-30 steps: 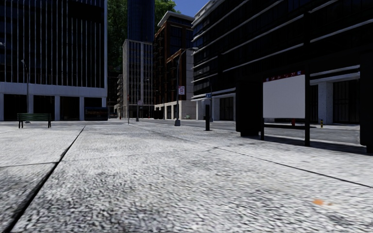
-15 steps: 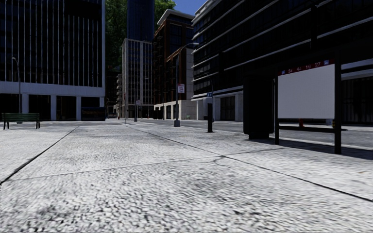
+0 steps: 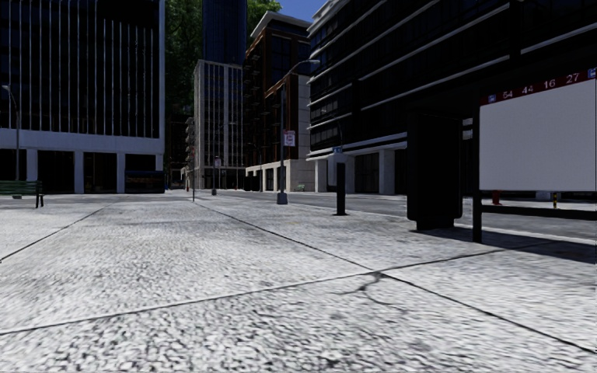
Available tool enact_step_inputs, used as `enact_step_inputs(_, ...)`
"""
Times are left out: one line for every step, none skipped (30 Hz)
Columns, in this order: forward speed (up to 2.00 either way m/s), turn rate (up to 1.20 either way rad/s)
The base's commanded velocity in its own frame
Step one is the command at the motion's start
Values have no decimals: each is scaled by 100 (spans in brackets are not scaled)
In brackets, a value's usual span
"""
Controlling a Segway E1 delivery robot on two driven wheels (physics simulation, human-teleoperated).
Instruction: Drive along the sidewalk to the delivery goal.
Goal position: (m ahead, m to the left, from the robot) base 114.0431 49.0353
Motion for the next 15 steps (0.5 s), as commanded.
enact_step_inputs(200,0)
enact_step_inputs(200,0)
enact_step_inputs(200,0)
enact_step_inputs(200,5)
enact_step_inputs(200,14)
enact_step_inputs(200,18)
enact_step_inputs(200,18)
enact_step_inputs(200,20)
enact_step_inputs(200,20)
enact_step_inputs(200,20)
enact_step_inputs(200,20)
enact_step_inputs(200,23)
enact_step_inputs(200,26)
enact_step_inputs(200,27)
enact_step_inputs(200,27)
